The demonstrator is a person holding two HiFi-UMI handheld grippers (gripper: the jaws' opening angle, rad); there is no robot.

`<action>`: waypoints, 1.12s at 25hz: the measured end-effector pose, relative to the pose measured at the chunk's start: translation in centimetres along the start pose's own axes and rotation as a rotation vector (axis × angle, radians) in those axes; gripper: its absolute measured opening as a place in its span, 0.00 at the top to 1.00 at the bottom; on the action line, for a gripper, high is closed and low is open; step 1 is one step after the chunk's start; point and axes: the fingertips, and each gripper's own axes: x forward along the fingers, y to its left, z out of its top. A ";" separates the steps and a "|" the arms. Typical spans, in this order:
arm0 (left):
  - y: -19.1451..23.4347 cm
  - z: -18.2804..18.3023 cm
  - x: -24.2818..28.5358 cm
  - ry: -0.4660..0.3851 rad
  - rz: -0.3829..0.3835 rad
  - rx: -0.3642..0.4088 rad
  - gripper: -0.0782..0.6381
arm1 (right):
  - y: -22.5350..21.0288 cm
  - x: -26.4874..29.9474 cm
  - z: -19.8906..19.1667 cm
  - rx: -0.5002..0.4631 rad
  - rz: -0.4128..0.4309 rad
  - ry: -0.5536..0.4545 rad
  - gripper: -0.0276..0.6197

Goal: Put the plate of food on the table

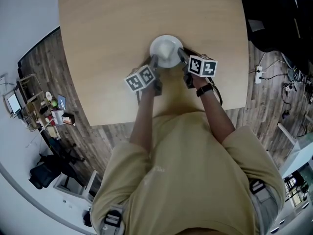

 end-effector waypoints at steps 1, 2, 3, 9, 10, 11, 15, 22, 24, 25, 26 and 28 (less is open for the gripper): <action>0.2 -0.1 0.1 0.002 0.002 0.004 0.79 | 0.0 0.1 -0.1 -0.006 -0.005 0.005 0.85; 0.2 -0.1 0.1 0.004 0.001 0.008 0.79 | -0.1 0.1 -0.2 -0.016 -0.011 0.007 0.85; 0.2 -0.2 0.1 0.004 0.002 0.014 0.80 | -0.1 0.1 -0.3 -0.027 -0.019 0.008 0.85; -0.1 -0.3 -0.2 0.004 0.005 0.081 0.76 | -0.3 -0.3 -0.5 -0.041 -0.045 0.008 0.84; -0.2 -0.4 -0.2 0.002 0.005 0.085 0.73 | -0.6 -0.6 -0.4 -0.039 -0.049 -0.001 0.84; -0.2 -0.3 -0.4 -0.002 0.012 0.091 0.69 | -0.7 -1.0 -0.2 -0.044 -0.054 -0.011 0.84; -0.2 -0.2 -1.9 -0.038 0.046 0.144 0.62 | -0.6 -3.0 0.4 -0.069 -0.037 -0.050 0.84; -2.7 -0.4 -7.1 -0.159 0.039 0.231 0.65 | 1.5 -8.5 0.7 -0.163 0.016 -0.156 0.84; -3.7 -0.4 -8.8 -0.205 0.038 0.277 0.66 | 2.3 -10.2 0.8 -0.209 0.020 -0.190 0.84; -4.3 -0.4 -9.5 -0.227 0.040 0.302 0.66 | 2.7 -11.1 0.7 -0.232 0.023 -0.206 0.84; -4.8 -0.5 -10.3 -0.249 0.043 0.328 0.68 | 3.1 -11.9 0.6 -0.255 0.029 -0.220 0.84; -6.0 -0.8 -12.0 -0.292 0.049 0.380 0.70 | 4.0 -13.7 0.1 -0.301 0.047 -0.241 0.84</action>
